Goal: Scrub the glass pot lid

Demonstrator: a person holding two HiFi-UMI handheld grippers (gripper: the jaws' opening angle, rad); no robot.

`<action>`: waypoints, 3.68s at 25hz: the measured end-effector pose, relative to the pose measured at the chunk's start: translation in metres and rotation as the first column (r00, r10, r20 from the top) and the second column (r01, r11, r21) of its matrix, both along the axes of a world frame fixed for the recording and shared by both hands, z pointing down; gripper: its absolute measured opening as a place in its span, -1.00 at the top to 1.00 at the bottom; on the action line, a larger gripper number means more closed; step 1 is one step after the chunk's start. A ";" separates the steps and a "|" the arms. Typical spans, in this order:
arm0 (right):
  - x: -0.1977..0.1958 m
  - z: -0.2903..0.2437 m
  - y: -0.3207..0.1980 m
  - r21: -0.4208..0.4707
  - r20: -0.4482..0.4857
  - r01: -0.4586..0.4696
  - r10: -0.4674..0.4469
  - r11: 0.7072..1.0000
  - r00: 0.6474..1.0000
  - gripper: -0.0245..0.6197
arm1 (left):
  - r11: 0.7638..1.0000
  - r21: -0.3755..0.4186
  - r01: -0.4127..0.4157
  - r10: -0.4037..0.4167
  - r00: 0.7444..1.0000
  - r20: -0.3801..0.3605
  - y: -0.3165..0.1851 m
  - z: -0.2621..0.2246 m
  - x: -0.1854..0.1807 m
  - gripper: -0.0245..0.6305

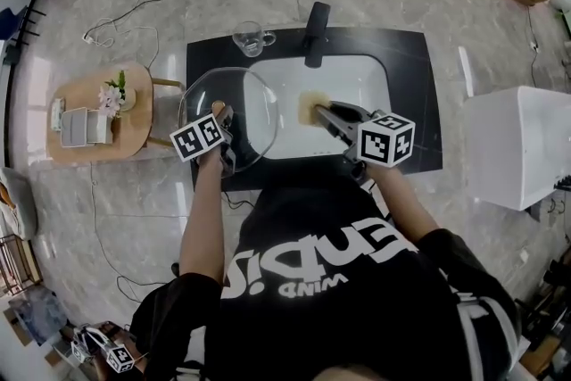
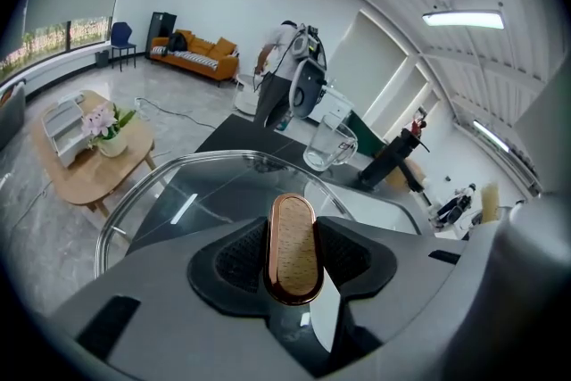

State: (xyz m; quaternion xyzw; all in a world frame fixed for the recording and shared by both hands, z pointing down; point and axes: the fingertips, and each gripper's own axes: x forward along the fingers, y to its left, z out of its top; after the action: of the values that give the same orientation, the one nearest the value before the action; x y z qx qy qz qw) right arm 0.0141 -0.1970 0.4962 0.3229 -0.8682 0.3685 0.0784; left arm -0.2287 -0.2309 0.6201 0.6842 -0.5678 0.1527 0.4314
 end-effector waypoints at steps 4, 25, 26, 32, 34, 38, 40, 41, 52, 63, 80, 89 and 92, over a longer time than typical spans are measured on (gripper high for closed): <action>0.000 0.002 0.000 -0.007 0.001 -0.003 0.003 1.000 1.000 0.74 | 1.000 -0.010 0.006 -0.006 1.000 0.006 -0.002 0.005 -0.002 0.37; -0.009 0.004 0.003 -0.015 -0.001 0.021 -0.021 1.000 1.000 0.74 | 1.000 0.030 -0.001 0.000 0.999 0.033 0.004 -0.026 0.000 0.26; -0.010 0.004 0.003 -0.013 -0.002 0.024 -0.024 1.000 1.000 0.74 | 0.999 0.044 -0.007 0.005 0.999 0.041 0.004 -0.033 -0.001 0.26; -0.021 -0.001 0.005 0.009 -0.013 0.045 -0.045 0.999 0.999 0.74 | 0.982 0.189 -0.025 0.016 0.999 0.051 0.008 -0.093 0.000 0.55; -0.024 -0.006 0.005 0.029 -0.023 0.053 -0.052 0.998 0.998 0.74 | 0.969 0.246 -0.025 0.013 0.999 0.046 0.010 -0.117 0.003 0.77; -0.031 -0.019 0.004 0.091 -0.050 0.060 -0.055 0.994 0.997 0.74 | 0.941 0.333 -0.055 0.053 0.998 0.016 0.022 -0.155 0.019 0.88; -0.034 -0.027 0.004 0.132 -0.071 0.063 -0.054 0.989 0.996 0.74 | 0.922 0.380 -0.070 0.070 0.997 0.013 0.029 -0.172 0.027 0.88; -0.036 -0.031 0.004 0.153 -0.084 0.066 -0.054 0.986 0.995 0.74 | 0.911 0.404 -0.077 0.075 0.997 0.020 0.032 -0.180 0.030 0.88; -0.038 -0.044 0.002 0.351 -0.156 0.012 0.046 0.936 0.987 0.74 | 0.802 0.575 -0.161 0.059 0.980 0.191 0.058 -0.183 0.047 0.88; -0.030 -0.022 0.001 0.402 -0.206 -0.016 0.107 0.916 0.973 0.74 | 0.783 0.598 -0.174 0.018 0.966 0.258 0.065 -0.159 0.048 0.88; -0.038 -0.026 0.009 0.423 -0.204 0.003 0.092 0.906 0.975 0.75 | 0.797 0.588 -0.136 -0.005 0.973 0.232 0.068 -0.158 0.045 0.88; -0.039 -0.024 0.007 0.411 -0.199 -0.001 0.090 0.912 0.976 0.75 | 0.807 0.575 -0.131 -0.015 0.971 0.241 0.067 -0.153 0.038 0.88; -0.039 -0.024 0.007 0.406 -0.202 -0.001 0.090 0.914 0.975 0.75 | 0.812 0.570 -0.125 -0.016 0.971 0.237 0.067 -0.152 0.036 0.88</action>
State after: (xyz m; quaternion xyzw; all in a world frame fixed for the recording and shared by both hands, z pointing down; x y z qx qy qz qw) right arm -0.0249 -0.1902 0.4726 0.3905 -0.9039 0.1460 0.0954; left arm -0.1926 -0.1635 0.4681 0.7768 -0.6134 0.0627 0.1285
